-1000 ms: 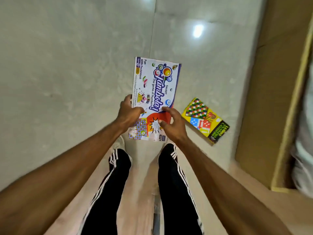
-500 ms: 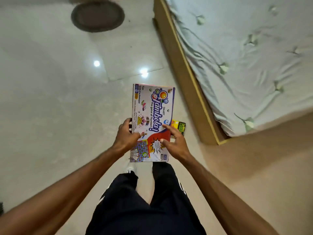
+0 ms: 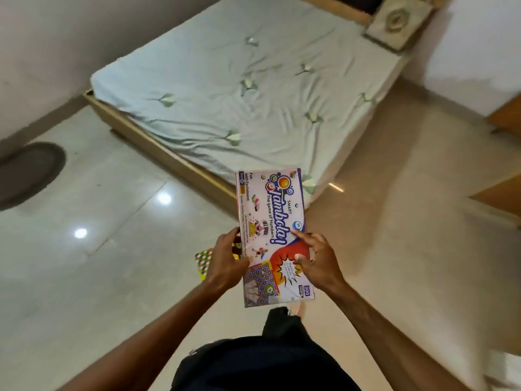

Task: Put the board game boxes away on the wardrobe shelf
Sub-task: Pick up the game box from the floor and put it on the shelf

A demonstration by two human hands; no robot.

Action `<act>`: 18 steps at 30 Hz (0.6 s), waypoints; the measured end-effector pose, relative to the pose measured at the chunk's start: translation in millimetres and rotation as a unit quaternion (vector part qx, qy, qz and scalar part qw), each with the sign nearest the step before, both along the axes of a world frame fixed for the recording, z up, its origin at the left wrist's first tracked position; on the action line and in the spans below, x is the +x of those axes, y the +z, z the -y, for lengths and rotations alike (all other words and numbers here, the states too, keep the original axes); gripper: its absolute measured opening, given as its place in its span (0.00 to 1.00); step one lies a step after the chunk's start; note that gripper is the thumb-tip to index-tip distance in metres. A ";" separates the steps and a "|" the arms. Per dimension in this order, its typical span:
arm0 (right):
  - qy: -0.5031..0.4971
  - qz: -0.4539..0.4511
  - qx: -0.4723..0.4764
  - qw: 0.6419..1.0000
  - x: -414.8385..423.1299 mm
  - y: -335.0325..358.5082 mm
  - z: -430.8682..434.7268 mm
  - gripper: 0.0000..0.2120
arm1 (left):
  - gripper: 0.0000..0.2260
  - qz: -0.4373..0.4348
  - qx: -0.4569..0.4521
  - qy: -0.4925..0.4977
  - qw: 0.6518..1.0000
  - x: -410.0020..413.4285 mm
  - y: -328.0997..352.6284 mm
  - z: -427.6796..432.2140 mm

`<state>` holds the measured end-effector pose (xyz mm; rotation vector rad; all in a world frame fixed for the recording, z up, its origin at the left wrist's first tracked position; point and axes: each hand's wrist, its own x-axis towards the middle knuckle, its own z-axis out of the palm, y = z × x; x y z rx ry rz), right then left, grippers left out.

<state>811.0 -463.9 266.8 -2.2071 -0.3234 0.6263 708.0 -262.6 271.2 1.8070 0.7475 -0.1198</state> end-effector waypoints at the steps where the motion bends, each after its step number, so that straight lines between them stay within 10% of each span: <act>1: -0.015 0.003 -0.005 1.000 23.2 3.2 24.5 0.30 | 0.30 0.004 -0.003 -0.017 1.000 28.7 1.4 20.1; 18: -0.232 0.069 -0.005 0.970 323.1 19.8 268.8 0.29 | 0.35 0.089 0.036 -0.263 0.960 426.8 29.7 243.4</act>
